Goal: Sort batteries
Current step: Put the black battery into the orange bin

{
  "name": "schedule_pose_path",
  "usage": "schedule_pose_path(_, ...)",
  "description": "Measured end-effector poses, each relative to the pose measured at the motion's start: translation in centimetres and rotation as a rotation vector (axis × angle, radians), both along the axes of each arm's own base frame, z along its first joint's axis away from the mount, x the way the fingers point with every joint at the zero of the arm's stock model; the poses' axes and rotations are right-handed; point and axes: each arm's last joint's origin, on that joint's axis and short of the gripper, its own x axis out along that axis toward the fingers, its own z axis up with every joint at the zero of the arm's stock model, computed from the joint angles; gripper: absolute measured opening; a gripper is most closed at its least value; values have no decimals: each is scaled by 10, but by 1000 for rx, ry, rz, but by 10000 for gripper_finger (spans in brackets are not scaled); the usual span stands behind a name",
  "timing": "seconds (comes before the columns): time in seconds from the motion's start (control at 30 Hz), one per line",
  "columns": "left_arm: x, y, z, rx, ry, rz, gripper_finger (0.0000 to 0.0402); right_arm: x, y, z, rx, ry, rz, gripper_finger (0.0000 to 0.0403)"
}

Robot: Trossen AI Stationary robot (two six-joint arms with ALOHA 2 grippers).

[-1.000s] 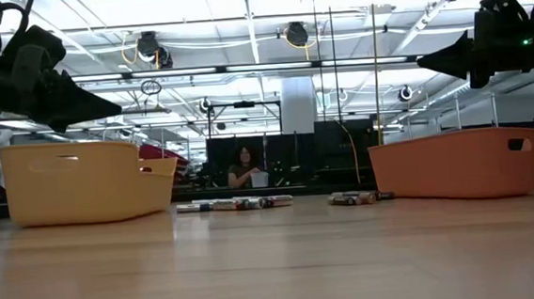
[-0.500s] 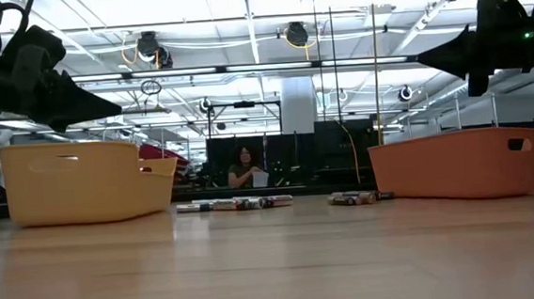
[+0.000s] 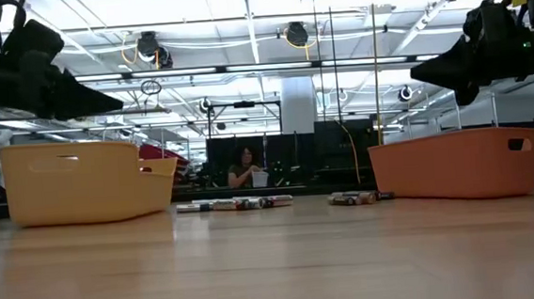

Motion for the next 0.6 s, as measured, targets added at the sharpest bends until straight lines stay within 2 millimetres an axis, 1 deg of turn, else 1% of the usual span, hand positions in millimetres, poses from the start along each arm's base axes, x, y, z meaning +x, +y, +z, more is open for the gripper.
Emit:
schedule_pose_path(0.07, 0, 3, 5, 5, -49, 49, 22, 1, 0, 3, -59, -14, -4, 68)
schedule_pose_path(0.17, 1, 7, 13, -40, -147, 97, 52, 3, -1, 8, -109, -23, -8, 109)
schedule_pose_path(0.27, 1, 9, 15, -114, -194, 117, 82, 6, -2, 11, -100, 3, -6, 147)
schedule_pose_path(0.33, 1, 8, 14, -136, -202, 94, 96, 9, -4, 11, -76, 28, -4, 163)
schedule_pose_path(0.47, 1, 8, 15, -110, -190, 81, 110, 15, -6, 16, -67, 77, -1, 168)
schedule_pose_path(0.53, 2, 7, 15, -78, -171, 34, 113, 18, -6, 18, -65, 91, 7, 164)
schedule_pose_path(0.6, 3, 6, 15, -86, -173, -5, 116, 21, -5, 19, -60, 104, 31, 160)
